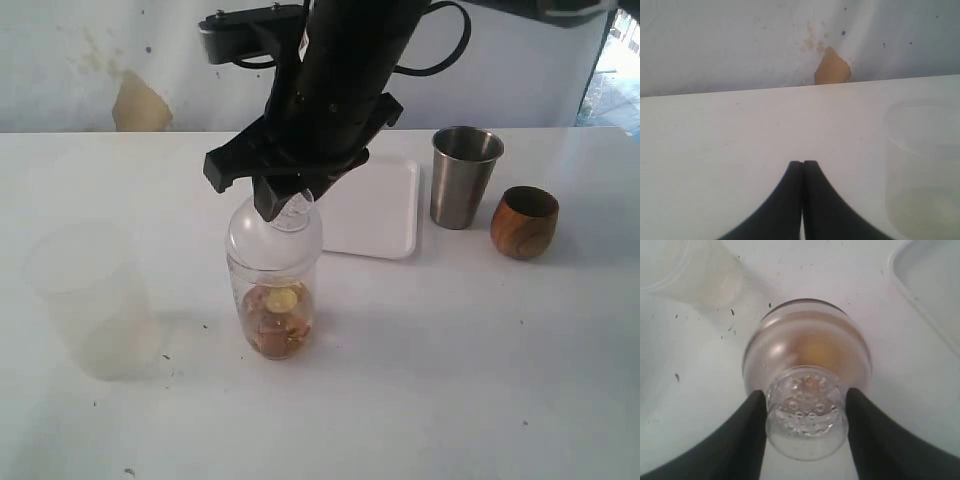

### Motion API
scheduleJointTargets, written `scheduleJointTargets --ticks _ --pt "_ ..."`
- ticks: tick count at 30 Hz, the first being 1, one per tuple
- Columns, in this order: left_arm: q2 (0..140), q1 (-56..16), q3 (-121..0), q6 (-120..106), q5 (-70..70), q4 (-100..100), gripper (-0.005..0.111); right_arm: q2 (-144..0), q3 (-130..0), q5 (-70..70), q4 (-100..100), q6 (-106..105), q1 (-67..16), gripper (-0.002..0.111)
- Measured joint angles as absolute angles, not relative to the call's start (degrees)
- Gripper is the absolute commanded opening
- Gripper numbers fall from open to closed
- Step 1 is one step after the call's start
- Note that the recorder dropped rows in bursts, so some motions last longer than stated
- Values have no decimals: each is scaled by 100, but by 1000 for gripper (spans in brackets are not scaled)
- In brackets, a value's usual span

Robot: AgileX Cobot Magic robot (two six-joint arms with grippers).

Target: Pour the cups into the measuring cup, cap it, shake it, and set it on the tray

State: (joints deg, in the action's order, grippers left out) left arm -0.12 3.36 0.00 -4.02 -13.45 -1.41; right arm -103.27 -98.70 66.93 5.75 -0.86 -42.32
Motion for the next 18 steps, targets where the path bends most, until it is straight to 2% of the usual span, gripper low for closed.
scheduleJointTargets --ticks 8,18 --pt "-12 336 0 -402 -1345 -141 0 -10340 -9870 6693 575 -174 -4232 58" --pt "-12 336 0 -402 -1345 -141 0 -10380 -9870 6689 524 -244 -4232 58"
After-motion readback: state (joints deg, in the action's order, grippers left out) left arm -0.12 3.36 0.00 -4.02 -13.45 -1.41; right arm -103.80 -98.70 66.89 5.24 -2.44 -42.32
